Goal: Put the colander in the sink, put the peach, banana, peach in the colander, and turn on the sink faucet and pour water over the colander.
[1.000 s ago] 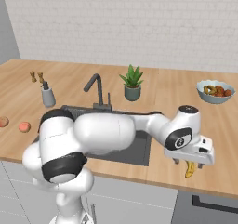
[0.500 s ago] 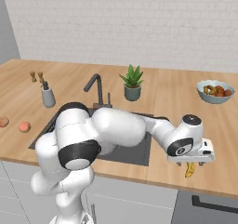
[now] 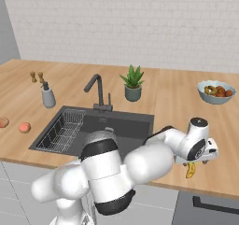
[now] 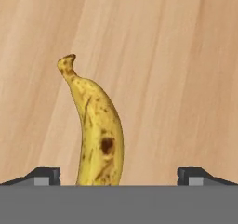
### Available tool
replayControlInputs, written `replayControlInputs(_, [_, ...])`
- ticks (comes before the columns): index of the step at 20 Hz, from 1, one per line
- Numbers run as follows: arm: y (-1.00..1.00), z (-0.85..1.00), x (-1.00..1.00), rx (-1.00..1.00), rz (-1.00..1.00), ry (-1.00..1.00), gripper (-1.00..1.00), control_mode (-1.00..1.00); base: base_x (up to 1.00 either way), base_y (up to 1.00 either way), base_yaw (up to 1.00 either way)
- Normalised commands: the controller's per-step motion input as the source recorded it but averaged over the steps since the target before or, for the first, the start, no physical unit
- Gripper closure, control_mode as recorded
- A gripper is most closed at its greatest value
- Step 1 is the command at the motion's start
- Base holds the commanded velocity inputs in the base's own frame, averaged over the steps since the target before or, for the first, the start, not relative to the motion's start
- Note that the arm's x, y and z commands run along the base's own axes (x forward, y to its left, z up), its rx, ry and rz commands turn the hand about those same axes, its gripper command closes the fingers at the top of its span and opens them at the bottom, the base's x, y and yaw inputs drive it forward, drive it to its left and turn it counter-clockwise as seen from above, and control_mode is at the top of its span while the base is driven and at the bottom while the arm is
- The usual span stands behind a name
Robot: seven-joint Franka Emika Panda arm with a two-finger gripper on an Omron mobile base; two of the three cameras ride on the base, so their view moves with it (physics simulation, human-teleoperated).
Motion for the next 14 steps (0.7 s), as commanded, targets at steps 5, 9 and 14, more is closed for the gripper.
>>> replayControlInputs(5, [-0.05,-0.45,0.06,0.0,0.02,0.1,-1.0,-1.0,0.0,0.0,0.0])
replayControlInputs(9, [0.0,-0.49,0.0,0.0,0.0,0.11,-1.0,-1.0,0.0,0.0,0.0])
replayControlInputs(14, [0.0,-0.46,0.0,0.01,0.0,0.06,-1.0,-1.0,0.0,0.0,0.0])
